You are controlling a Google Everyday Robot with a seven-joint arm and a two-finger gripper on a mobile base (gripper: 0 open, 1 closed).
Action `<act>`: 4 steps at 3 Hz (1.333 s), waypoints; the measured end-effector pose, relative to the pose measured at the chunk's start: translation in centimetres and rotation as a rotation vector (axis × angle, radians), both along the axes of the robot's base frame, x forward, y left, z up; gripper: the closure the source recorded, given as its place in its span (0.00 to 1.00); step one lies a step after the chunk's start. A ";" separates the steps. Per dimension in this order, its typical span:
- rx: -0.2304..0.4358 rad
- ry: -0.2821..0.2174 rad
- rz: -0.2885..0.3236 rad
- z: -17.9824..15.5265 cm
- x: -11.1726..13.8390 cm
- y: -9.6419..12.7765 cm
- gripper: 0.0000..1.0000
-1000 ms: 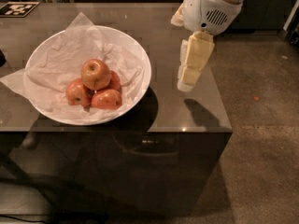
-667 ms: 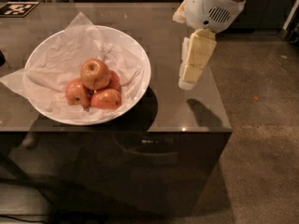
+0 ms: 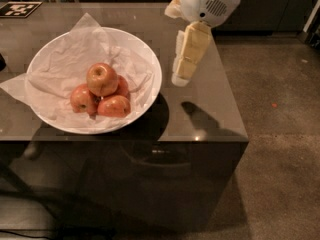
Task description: Pick apple from white bowl
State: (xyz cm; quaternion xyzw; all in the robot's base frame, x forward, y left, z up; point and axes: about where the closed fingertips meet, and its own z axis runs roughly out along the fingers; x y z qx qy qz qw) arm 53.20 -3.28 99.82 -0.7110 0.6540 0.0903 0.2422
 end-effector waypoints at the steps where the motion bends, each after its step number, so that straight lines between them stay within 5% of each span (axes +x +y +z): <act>1: 0.047 0.047 0.063 0.9 0.6 3.5 0.00; 2: 0.071 0.085 0.146 1.7 -0.1 6.4 0.00; 4: 0.095 0.129 0.174 0.1 -0.1 9.2 0.00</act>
Offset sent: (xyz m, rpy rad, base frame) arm -0.0172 0.0926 0.0242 0.0785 0.1650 0.2636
